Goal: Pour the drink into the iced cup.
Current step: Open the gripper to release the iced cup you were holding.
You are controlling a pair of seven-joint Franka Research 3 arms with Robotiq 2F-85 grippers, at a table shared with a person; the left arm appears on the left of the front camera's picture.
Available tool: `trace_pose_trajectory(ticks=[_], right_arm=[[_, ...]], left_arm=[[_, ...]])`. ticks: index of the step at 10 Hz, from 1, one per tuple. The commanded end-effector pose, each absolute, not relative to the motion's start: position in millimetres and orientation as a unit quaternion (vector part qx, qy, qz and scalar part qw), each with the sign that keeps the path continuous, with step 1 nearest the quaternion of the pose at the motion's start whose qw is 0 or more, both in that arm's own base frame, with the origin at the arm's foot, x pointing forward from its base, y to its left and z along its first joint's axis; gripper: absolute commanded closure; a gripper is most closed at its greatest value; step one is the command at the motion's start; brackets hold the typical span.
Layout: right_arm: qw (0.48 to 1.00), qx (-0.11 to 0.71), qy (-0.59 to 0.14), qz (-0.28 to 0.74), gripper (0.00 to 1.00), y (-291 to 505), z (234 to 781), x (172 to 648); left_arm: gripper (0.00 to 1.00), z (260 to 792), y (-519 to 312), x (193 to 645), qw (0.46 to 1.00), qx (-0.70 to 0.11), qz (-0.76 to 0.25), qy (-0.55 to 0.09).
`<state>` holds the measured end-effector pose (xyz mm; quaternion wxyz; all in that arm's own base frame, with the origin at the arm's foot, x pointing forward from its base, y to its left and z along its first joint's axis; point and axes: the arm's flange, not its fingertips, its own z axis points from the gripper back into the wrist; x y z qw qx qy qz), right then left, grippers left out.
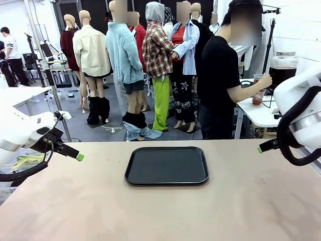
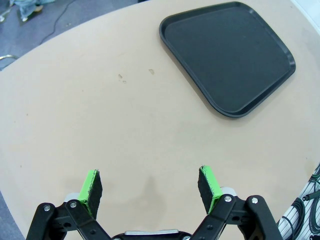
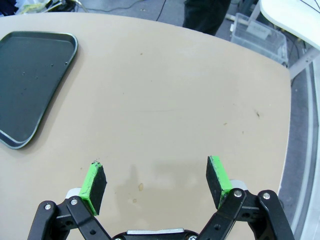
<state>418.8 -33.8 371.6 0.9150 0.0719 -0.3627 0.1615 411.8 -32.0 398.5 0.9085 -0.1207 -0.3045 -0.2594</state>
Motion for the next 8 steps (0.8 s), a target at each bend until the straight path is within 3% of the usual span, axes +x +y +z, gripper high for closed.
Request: trace_pose_trajectory(ticks=[1,8], right_arm=[[0.913,0.074,-0.368,0.162,0.0,-33.8,368.1,417.1],[0.913,0.074,-0.368,0.162,0.0,-33.8,368.1,417.1]], left_arm=[[0.0,399.4,-28.6,412.4,0.909,-0.118,-0.26,-0.305],[0.0,399.4,-28.6,412.4,0.909,-0.118,-0.26,-0.305]])
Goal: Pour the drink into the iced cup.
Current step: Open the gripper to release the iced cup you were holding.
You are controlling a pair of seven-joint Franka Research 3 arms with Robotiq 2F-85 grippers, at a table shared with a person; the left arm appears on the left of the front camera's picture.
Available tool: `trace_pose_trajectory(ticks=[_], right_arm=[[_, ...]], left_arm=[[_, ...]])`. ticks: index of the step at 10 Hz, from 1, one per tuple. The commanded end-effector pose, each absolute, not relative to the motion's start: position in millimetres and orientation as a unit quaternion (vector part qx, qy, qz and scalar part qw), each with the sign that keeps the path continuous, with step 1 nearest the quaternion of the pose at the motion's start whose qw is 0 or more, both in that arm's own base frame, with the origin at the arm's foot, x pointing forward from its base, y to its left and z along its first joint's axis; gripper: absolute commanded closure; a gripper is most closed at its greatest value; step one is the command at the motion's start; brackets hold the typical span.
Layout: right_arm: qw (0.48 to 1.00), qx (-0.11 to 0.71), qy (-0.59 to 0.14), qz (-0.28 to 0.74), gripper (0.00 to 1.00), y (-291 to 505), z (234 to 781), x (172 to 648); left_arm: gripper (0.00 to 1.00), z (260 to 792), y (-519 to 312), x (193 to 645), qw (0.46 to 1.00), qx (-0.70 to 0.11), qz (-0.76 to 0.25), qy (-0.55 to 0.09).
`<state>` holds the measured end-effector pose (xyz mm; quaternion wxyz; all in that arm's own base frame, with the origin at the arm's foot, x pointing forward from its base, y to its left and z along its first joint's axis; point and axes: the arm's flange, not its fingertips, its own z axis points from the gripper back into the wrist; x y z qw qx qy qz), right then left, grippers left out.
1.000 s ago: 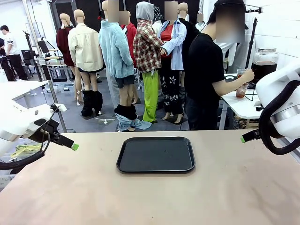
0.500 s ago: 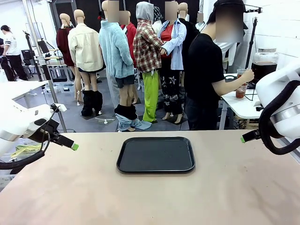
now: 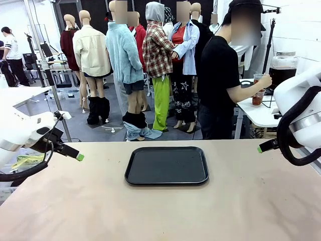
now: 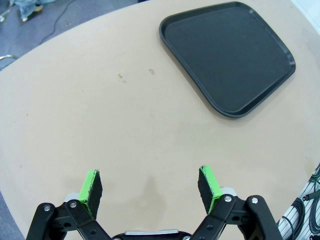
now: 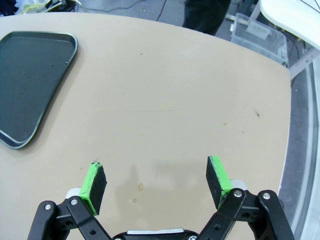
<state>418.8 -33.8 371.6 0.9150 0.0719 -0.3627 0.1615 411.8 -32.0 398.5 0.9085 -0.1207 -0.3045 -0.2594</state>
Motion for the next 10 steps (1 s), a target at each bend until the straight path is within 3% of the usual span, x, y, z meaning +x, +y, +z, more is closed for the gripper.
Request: trace_pose_trajectory(ticks=[1,10], right_arm=[[0.913,0.074,-0.368,0.162,0.0,-33.8,368.1,417.1],[0.913,0.074,-0.368,0.162,0.0,-33.8,368.1,417.1]], left_arm=[[0.0,399.4,-28.6,412.4,0.909,-0.118,-0.26,-0.305],[0.0,399.4,-28.6,412.4,0.909,-0.118,-0.26,-0.305]])
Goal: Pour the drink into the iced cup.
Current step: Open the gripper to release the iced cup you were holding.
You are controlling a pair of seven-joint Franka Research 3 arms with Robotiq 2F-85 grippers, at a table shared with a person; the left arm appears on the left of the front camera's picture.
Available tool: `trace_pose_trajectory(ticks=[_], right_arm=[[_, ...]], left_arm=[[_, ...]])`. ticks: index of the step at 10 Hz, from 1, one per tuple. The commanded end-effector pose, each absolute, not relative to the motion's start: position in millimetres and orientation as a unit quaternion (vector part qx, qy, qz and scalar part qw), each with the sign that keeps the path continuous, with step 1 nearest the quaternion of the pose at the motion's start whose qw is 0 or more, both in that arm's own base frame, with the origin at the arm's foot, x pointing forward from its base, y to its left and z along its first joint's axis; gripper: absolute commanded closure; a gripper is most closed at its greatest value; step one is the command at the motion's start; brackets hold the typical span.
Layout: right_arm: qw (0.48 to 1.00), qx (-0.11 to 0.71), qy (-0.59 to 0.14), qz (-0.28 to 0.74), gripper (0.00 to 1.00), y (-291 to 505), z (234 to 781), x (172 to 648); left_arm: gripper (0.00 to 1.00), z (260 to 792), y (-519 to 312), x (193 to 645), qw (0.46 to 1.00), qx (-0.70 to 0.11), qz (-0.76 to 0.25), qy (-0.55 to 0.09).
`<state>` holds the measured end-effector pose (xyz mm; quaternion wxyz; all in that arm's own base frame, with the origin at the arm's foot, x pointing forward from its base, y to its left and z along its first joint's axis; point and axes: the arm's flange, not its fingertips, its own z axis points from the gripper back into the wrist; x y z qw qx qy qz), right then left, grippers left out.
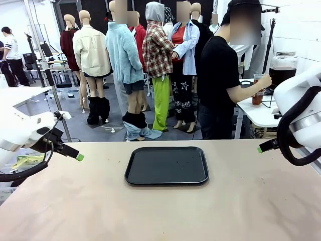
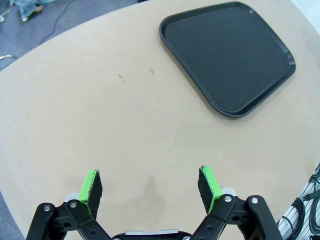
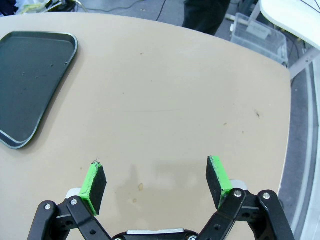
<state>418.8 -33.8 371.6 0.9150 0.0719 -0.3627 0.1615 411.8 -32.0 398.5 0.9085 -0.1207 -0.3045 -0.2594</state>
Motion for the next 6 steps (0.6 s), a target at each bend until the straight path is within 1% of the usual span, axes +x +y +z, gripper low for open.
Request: trace_pose_trajectory(ticks=[1,6], right_arm=[[0.913,0.074,-0.368,0.162,0.0,-33.8,368.1,417.1],[0.913,0.074,-0.368,0.162,0.0,-33.8,368.1,417.1]], left_arm=[[0.0,399.4,-28.6,412.4,0.909,-0.118,-0.26,-0.305],[0.0,399.4,-28.6,412.4,0.909,-0.118,-0.26,-0.305]])
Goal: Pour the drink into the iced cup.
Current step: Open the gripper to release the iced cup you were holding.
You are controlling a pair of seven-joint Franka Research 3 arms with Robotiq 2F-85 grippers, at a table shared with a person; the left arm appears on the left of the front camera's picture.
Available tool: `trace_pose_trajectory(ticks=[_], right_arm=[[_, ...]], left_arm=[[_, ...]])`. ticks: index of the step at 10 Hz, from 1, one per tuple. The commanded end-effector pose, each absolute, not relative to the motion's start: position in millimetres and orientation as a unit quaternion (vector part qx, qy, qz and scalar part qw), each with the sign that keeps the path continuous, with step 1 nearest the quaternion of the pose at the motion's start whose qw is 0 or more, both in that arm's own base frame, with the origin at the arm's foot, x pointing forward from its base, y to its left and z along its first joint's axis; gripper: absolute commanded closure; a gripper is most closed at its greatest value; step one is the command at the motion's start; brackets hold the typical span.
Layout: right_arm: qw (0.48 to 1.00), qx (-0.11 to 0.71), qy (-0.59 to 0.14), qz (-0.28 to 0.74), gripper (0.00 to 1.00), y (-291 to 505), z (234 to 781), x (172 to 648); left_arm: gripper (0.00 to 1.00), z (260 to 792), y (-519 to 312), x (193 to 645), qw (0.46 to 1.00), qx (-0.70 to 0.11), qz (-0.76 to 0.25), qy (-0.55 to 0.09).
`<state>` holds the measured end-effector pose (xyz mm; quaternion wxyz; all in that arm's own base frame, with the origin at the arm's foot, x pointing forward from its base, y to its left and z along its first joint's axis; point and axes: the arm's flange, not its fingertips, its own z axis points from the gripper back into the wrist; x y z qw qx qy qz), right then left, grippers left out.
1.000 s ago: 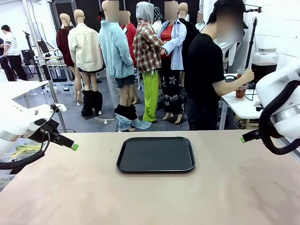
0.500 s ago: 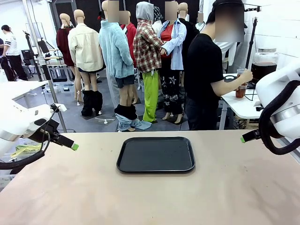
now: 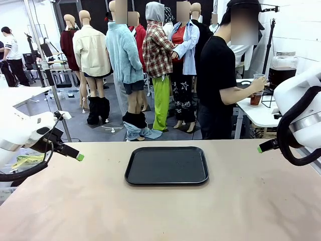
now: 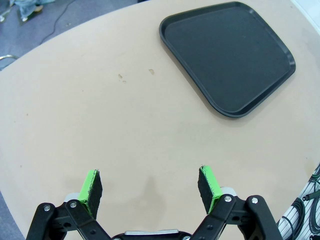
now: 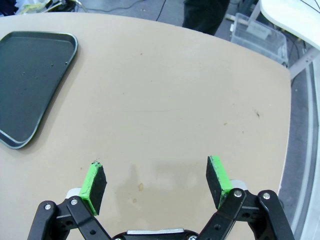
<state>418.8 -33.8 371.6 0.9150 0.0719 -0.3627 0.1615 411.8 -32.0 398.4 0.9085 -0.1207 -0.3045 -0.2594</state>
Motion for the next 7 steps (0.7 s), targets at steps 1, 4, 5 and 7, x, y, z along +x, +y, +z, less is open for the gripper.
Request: trace_pose_trajectory(ticks=[1,4,5,7], right_arm=[[0.913,0.074,-0.368,0.162,0.0,-33.8,368.1,417.1],[0.913,0.074,-0.368,0.162,0.0,-33.8,368.1,417.1],[0.913,0.074,-0.368,0.162,0.0,-33.8,368.1,417.1],[0.913,0.074,-0.368,0.162,0.0,-33.8,368.1,417.1]], left_arm=[[0.0,399.4,-28.6,412.4,0.909,-0.118,-0.26,-0.305],[0.0,399.4,-28.6,412.4,0.909,-0.118,-0.26,-0.305],[0.0,399.4,-28.6,412.4,0.909,-0.118,-0.26,-0.305],[0.0,399.4,-28.6,412.4,0.909,-0.118,-0.26,-0.305]])
